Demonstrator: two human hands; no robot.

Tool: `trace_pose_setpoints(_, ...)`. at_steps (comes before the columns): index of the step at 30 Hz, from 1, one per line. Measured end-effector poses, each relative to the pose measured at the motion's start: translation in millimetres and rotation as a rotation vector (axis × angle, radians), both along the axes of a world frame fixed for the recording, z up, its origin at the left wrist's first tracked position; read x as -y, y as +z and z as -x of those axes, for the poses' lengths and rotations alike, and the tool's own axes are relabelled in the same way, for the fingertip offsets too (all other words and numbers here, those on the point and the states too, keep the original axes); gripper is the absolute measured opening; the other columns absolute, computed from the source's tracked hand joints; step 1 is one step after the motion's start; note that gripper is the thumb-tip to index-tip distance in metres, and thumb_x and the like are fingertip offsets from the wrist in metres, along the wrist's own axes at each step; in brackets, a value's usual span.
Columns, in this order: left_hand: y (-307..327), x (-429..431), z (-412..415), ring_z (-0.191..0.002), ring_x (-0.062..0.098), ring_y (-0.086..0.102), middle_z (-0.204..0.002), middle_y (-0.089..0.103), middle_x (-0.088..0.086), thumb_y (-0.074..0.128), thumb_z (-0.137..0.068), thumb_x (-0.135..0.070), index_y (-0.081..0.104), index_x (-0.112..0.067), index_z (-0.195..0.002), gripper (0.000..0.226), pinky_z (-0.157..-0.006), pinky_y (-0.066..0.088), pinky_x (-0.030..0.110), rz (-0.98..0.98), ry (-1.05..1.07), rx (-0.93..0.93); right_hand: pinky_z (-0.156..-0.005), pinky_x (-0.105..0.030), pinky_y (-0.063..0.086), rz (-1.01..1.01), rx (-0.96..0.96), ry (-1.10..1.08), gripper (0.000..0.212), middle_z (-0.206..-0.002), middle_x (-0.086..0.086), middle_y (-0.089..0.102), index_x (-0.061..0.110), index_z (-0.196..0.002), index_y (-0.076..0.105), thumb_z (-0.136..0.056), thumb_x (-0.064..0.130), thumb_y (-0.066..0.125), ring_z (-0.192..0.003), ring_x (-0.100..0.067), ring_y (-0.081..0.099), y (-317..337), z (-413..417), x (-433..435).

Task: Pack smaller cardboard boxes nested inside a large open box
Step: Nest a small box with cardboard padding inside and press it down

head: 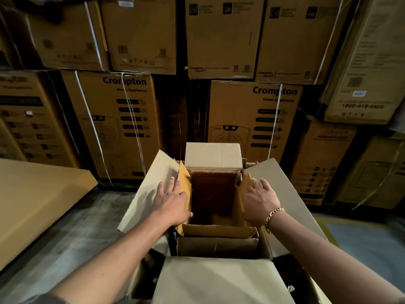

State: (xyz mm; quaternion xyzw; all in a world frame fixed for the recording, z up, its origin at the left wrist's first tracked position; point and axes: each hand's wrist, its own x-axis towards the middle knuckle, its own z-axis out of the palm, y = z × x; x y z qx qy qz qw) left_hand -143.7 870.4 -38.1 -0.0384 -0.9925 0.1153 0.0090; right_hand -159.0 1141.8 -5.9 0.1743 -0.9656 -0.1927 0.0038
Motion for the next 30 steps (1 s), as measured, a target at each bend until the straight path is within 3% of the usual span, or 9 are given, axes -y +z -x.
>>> trace_pose_setpoints(2,1.6,-1.5,4.8,-0.153,0.038,-0.002,-0.167,0.008,0.018,0.044,-0.085,-0.077,0.051,-0.023,-0.142,0.079,-0.118,-0.002,0.061,0.029,0.01,0.006,-0.118,-0.047,0.024,-0.036,0.056,-0.04,0.048,-0.141,-0.01,0.055,0.023,-0.13,0.061,-0.092,0.05,0.05,-0.135,-0.029,0.042,-2.3,9.8,0.7)
trace_pose_setpoints(5,-1.5,-4.1,12.8,-0.153,0.04,-0.003,-0.166,0.008,0.021,0.039,-0.086,-0.08,0.048,-0.02,-0.145,0.085,-0.119,-0.006,0.058,0.075,0.008,0.019,-0.117,-0.045,0.026,-0.014,0.142,-0.063,0.058,-0.143,-0.007,0.054,0.024,-0.138,0.055,-0.091,0.057,0.05,-0.135,-0.028,0.042,-17.5,30.1,-1.7)
trace_pose_setpoints(9,-11.1,-11.0,29.7,-0.152,0.044,0.0,-0.165,0.01,0.025,0.036,-0.088,-0.079,0.04,-0.014,-0.151,0.09,-0.12,-0.01,0.056,0.157,-0.017,0.041,-0.12,-0.048,0.021,0.106,0.196,-0.075,0.086,-0.157,-0.009,0.039,0.024,-0.156,0.025,-0.086,0.065,0.055,-0.147,-0.033,0.028,-44.8,62.1,-5.7)
trace_pose_setpoints(12,-15.0,-12.7,54.0,-0.152,0.044,0.004,-0.165,0.012,0.026,0.04,-0.089,-0.077,0.027,-0.013,-0.157,0.094,-0.123,-0.006,0.055,0.145,-0.024,0.085,-0.12,-0.051,0.018,0.164,0.174,-0.092,0.096,-0.158,-0.009,0.038,0.024,-0.16,0.011,-0.085,0.069,0.053,-0.148,-0.033,0.028,-55.5,90.8,-6.2)
trace_pose_setpoints(17,-18.0,-12.4,108.8,-0.152,0.04,0.013,-0.165,0.017,0.022,0.045,-0.089,-0.073,0.0,-0.02,-0.161,0.1,-0.123,0.002,0.051,-0.001,-0.018,0.102,-0.116,-0.051,0.02,0.266,0.098,-0.131,0.093,-0.151,-0.009,0.048,0.027,-0.16,0.005,-0.086,0.07,0.042,-0.143,-0.033,0.035,-57.4,141.0,0.8)
trace_pose_setpoints(21,-20.8,-10.2,152.6,-0.151,0.036,0.021,-0.163,0.024,0.021,0.048,-0.09,-0.069,-0.005,-0.024,-0.16,0.099,-0.121,0.004,0.052,-0.111,0.011,0.104,-0.114,-0.051,0.024,0.318,0.134,-0.159,0.09,-0.147,-0.01,0.054,0.029,-0.16,-0.001,-0.09,0.065,0.042,-0.137,-0.034,0.045,-57.7,174.8,7.9)
trace_pose_setpoints(25,-28.5,-10.1,185.5,-0.148,0.034,0.03,-0.157,0.039,0.016,0.049,-0.093,-0.064,-0.005,-0.026,-0.16,0.094,-0.12,0.005,0.054,-0.242,0.049,0.169,-0.111,-0.053,0.022,0.327,0.157,-0.2,0.088,-0.151,-0.009,0.05,0.03,-0.16,0.002,-0.089,0.062,0.043,-0.143,-0.035,0.033,-62.0,202.3,14.5)
trace_pose_setpoints(30,-40.2,-12.6,204.0,-0.137,0.035,0.043,-0.148,0.048,0.016,0.052,-0.092,-0.062,0.002,-0.027,-0.16,0.092,-0.111,0.02,0.05,-0.262,0.08,0.154,-0.115,-0.06,0.009,0.357,0.263,-0.219,0.087,-0.161,-0.008,0.036,0.037,-0.159,0.001,-0.092,0.059,0.05,-0.15,-0.036,0.021,-84.7,218.0,23.6)
